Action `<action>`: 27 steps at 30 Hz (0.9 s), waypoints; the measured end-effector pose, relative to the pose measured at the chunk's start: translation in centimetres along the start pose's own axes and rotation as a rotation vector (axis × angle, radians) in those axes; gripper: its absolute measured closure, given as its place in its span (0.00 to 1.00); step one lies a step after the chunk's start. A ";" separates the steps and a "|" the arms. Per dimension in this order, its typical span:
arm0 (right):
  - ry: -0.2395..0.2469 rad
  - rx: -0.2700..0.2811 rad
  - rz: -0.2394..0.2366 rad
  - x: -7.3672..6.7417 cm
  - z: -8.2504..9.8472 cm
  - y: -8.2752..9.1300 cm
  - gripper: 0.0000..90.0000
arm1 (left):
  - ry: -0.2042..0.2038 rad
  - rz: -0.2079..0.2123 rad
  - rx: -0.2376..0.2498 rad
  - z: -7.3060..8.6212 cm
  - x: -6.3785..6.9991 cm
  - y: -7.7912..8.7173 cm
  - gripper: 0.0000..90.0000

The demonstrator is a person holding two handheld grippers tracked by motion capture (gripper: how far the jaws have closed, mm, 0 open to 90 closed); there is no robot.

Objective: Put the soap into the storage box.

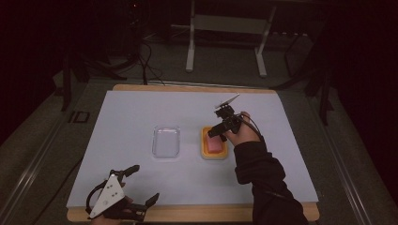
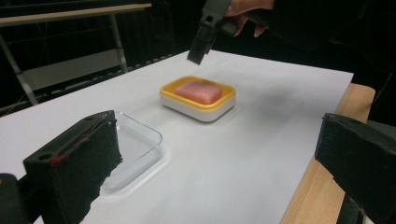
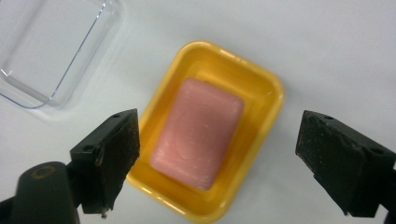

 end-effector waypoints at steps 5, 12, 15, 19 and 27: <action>0.078 0.056 -0.046 0.4 0.8 0.6 0.16 | 0.020 -0.014 0.004 0.0 -0.2 0.4 0.00; 0.117 0.080 -0.069 1.3 2.9 1.4 0.15 | 0.000 -0.041 -0.020 0.5 -0.2 0.7 0.00; 0.133 0.093 -0.071 1.7 3.8 1.7 0.15 | -0.001 -0.049 -0.026 0.6 -0.3 0.8 0.00; 0.183 0.130 -0.033 2.6 5.1 2.1 0.15 | 0.002 -0.054 -0.027 0.7 -0.3 0.9 0.00; 0.183 0.213 -0.025 4.5 8.3 2.8 0.15 | 0.005 -0.062 -0.035 0.9 -0.4 0.8 0.00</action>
Point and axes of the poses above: each handheld gripper's, and its own axes: y roughly backward along the jaws, z roughly out of its underside, x roughly to its right, the point moved 10 cm from there along -y, roughly forward along the jaws, and after that the axes turned 1 degree about -z, right-handed, at the moved point
